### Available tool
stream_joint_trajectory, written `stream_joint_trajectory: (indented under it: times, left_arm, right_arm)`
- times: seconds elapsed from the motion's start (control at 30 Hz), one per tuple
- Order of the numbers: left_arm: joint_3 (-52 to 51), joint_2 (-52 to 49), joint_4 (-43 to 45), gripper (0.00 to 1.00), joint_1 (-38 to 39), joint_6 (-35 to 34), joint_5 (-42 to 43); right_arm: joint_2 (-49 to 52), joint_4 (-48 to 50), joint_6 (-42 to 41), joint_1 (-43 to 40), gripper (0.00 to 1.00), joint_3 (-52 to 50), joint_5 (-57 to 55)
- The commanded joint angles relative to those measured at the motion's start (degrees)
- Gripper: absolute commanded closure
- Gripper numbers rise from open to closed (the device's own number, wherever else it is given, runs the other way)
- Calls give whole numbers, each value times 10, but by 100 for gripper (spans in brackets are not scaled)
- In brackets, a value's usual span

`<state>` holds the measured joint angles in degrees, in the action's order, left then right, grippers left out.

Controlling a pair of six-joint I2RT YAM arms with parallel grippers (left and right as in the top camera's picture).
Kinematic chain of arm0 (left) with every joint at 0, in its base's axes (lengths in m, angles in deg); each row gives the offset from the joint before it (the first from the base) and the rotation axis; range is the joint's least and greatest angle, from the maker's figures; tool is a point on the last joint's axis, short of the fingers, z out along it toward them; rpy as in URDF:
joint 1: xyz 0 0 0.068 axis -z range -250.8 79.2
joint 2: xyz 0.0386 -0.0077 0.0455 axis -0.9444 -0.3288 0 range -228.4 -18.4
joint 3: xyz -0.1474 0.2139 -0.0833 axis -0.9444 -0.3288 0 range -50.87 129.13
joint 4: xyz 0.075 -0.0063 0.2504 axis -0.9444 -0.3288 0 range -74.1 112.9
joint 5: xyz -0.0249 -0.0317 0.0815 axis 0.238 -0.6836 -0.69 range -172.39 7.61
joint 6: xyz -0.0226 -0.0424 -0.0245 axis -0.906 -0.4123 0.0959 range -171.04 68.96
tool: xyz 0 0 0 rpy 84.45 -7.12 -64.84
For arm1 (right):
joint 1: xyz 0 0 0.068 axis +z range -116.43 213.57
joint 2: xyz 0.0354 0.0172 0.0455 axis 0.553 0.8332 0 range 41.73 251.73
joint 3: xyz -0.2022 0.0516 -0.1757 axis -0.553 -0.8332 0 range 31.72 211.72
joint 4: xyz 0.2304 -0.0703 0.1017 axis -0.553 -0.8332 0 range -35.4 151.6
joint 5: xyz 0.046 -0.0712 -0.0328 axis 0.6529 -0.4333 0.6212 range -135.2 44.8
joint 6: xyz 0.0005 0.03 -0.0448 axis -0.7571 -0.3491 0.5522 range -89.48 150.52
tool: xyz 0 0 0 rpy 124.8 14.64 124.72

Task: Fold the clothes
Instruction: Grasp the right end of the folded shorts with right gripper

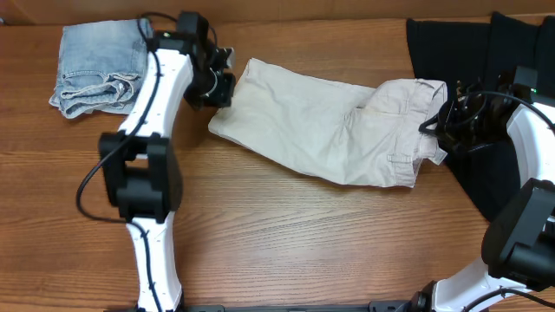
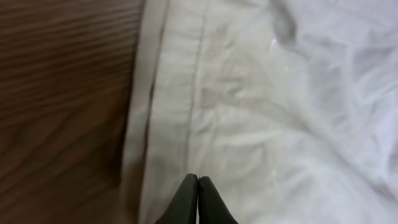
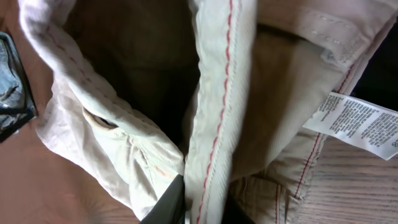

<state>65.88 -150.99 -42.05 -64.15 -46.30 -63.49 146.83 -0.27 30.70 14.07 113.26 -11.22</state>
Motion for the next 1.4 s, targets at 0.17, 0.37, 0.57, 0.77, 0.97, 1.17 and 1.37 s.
stream_joint_trajectory:
  times: [0.17,0.37,0.57,0.77,0.97,1.17,1.37]
  left_arm:
    - [-4,-85,29,96,5,60,101]
    - [-4,-101,28,96,5,6,4]
    - [-4,-101,23,96,5,-1,-13]
    - [-4,-101,22,96,5,-1,-15]
    - [-4,-101,21,96,5,-1,-15]
    - [-4,-101,21,96,6,-1,-15]
    - [-4,-101,21,96,6,-1,-15]
  right_arm:
    - [-17,-8,2,-1,86,17,1]
    - [-17,-31,-39,-1,10,14,-77]
    - [-17,35,-87,0,0,-68,-116]
    - [-15,145,-124,19,0,-176,-171]
    - [-15,195,-187,88,0,-207,-285]
    - [-14,247,-257,162,5,-243,-334]
    - [-14,296,-312,183,90,-282,-332]
